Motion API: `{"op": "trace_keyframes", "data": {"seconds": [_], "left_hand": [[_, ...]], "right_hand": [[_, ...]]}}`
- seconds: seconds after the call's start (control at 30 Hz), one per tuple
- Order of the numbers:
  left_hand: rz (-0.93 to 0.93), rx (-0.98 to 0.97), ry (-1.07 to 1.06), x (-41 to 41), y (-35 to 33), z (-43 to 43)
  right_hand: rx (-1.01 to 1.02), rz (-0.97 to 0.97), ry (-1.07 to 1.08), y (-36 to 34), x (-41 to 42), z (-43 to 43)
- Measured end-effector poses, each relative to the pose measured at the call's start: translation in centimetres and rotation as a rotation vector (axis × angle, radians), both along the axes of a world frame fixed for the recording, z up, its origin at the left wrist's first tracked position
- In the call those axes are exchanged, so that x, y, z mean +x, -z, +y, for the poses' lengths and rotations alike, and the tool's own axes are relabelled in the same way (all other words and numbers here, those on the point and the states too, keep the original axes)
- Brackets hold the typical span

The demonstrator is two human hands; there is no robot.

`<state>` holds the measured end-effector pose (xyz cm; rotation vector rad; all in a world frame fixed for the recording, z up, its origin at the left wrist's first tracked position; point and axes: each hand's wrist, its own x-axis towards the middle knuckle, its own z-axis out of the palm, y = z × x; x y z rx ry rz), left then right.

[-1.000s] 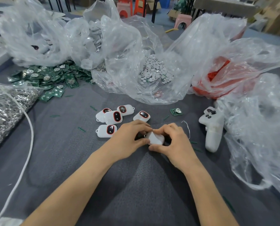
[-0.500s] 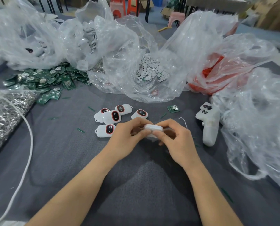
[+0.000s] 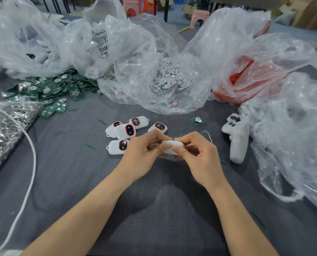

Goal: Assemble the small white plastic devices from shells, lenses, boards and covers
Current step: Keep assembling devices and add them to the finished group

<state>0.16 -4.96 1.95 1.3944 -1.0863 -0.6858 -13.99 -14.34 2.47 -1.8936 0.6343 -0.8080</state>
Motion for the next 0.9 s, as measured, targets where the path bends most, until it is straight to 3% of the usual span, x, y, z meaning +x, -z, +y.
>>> {"op": "trace_keyframes", "data": {"seconds": [0.17,0.4,0.67,0.8,0.9], "left_hand": [[0.138,-0.015,-0.014,-0.6,0.0,-0.4],[-0.183,-0.041,-0.130,-0.9,0.3,-0.1],[-0.291,-0.084,-0.183,-1.1,0.6,-0.2],[-0.205,-0.094,-0.194,-1.4,0.8,-0.5],[0.104,-0.139,-0.161,-1.3,0.4,-0.8]], "right_hand": [[0.206,-0.145,0.000,-0.5,0.2,0.3],[0.247,-0.188,-0.022,-0.4,0.5,0.6],[0.149,-0.174,-0.011,-0.3,0.8,0.8],[0.199,-0.217,0.021,-0.3,1.0,0.9],[0.290,-0.233,0.091,-0.1,1.0,0.5]]}}
